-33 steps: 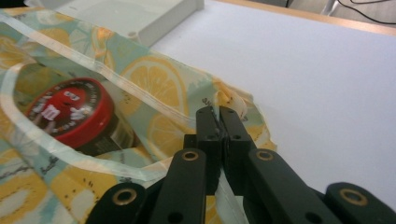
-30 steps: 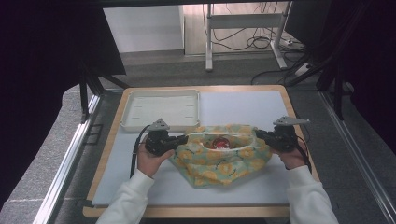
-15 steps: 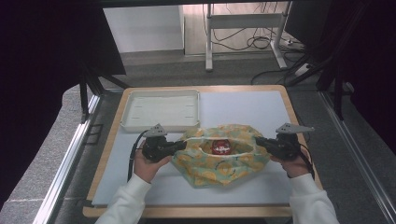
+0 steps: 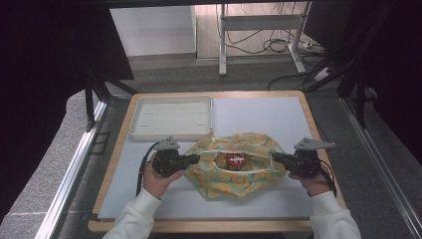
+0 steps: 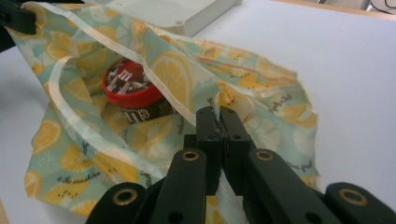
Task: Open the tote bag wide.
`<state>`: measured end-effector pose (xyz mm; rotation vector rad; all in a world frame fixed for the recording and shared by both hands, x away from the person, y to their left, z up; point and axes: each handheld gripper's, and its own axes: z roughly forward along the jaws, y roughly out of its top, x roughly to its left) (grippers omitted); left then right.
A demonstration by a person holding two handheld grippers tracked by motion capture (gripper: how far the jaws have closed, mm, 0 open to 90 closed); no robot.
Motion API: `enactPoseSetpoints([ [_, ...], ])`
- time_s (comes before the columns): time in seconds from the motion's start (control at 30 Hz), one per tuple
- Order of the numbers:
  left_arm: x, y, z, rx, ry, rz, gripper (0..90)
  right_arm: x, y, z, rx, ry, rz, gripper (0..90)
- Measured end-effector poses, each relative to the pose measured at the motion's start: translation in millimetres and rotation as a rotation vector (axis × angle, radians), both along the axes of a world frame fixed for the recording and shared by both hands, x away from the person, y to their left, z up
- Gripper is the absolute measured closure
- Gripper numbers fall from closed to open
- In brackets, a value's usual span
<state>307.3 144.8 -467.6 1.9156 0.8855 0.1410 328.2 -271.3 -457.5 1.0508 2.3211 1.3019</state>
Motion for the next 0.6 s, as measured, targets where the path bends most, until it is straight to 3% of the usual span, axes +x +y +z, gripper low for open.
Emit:
enactPoseSetpoints([
  [0.6,-10.1,2.1,-15.2,0.02,0.025,-0.002,90.0,-15.8,-7.4,-13.4,-0.033,0.032,0.013,87.3],
])
